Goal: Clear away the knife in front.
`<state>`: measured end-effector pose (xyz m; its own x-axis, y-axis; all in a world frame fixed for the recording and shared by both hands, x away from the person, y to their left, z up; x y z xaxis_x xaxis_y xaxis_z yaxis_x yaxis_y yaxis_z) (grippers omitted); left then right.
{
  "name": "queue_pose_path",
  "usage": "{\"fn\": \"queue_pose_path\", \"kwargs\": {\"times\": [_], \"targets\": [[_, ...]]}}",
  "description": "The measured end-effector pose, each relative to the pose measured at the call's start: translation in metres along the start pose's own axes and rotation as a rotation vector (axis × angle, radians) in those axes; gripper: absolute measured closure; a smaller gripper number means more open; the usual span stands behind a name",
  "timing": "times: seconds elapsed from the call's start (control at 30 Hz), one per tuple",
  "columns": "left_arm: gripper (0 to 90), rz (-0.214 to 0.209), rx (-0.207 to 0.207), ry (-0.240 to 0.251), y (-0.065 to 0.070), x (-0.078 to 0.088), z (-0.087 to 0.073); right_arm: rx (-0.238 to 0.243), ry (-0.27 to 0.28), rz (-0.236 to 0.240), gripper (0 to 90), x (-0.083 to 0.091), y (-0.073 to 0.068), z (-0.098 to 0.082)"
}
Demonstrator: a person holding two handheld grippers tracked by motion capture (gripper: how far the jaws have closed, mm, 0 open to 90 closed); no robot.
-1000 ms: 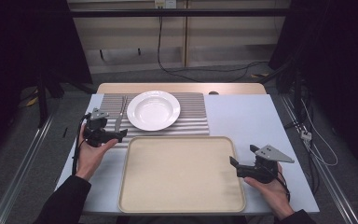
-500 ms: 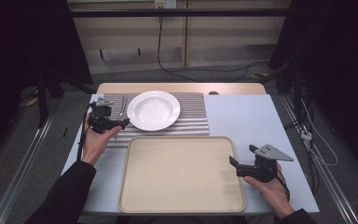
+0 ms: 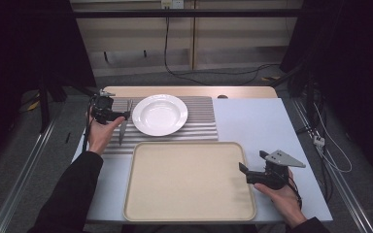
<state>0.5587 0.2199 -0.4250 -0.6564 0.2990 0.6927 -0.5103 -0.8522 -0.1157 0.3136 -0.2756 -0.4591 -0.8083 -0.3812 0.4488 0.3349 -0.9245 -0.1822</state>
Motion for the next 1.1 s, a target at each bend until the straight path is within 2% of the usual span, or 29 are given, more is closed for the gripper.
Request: {"fn": "queue_pose_path", "kwargs": {"times": [0.07,0.1,0.2,0.33,0.37,0.4,0.5,0.53,0.6,0.7,0.73,0.8,0.93,0.97,1.03,1.1], "targets": [[17.9,0.005,-0.002,-0.022,-0.002,-0.006,0.001,0.002,-0.001,0.002,9.3,0.0,-0.001,0.0],[21.9,0.002,0.006,-0.03,-0.002,-0.01,0.001,0.005,-0.004,0.004,9.3,-0.001,-0.001,0.0],[22.7,0.018,0.011,-0.048,-0.003,-0.018,0.002,0.006,-0.004,0.006,9.2,-0.001,-0.002,0.0],[29.2,0.037,0.031,-0.058,-0.008,-0.028,0.007,0.006,-0.004,0.01,9.3,-0.001,-0.001,0.0],[35.1,0.041,0.035,-0.058,-0.01,-0.03,0.008,0.007,-0.004,0.012,9.2,-0.001,-0.001,0.0],[35.1,0.045,0.045,-0.063,-0.011,-0.033,0.009,0.007,-0.004,0.012,9.2,-0.001,-0.001,0.0],[37.9,0.052,0.036,-0.097,-0.014,-0.042,0.011,0.008,-0.004,0.015,9.2,-0.001,-0.002,0.0],[42.5,0.041,0.039,-0.101,-0.014,-0.045,0.011,0.006,-0.004,0.016,9.2,-0.001,-0.001,0.0],[44.2,0.033,0.055,-0.119,-0.014,-0.051,0.009,0.006,-0.003,0.016,9.3,0.0,-0.001,0.0],[49.7,0.019,0.057,-0.133,-0.015,-0.059,0.006,0.007,-0.003,0.016,9.3,0.0,-0.001,0.0],[47.7,0.014,0.077,-0.168,-0.015,-0.064,0.003,0.007,-0.005,0.014,9.3,0.0,-0.001,0.0],[49.4,0.007,0.088,-0.178,-0.015,-0.065,0.003,0.005,-0.01,0.015,9.3,-0.001,-0.001,-0.001],[51.4,0.024,0.083,-0.192,-0.013,-0.068,0.007,0.006,-0.008,0.017,9.3,-0.001,-0.002,0.0],[55.4,0.015,0.085,-0.194,-0.013,-0.068,0.007,0.007,-0.008,0.018,9.3,-0.001,-0.002,0.0],[55.8,0.021,0.091,-0.193,-0.013,-0.069,0.008,0.006,-0.008,0.019,9.3,-0.001,-0.002,0.0],[60.8,0.009,0.094,-0.19,-0.013,-0.069,0.008,0.003,-0.01,0.021,9.3,-0.001,-0.001,0.0]]}}
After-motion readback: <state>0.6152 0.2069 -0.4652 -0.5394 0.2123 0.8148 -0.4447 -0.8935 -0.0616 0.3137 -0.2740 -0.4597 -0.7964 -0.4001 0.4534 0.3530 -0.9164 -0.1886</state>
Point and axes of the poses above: each handheld gripper's, and its own axes: x roughly backward along the jaws, z roughly out of its top, y roughly to its right, the point moved 2 cm from there along -x, roughly forward along the jaws, and after that the axes turned 9 degrees about -x, right-handed, at the moved point
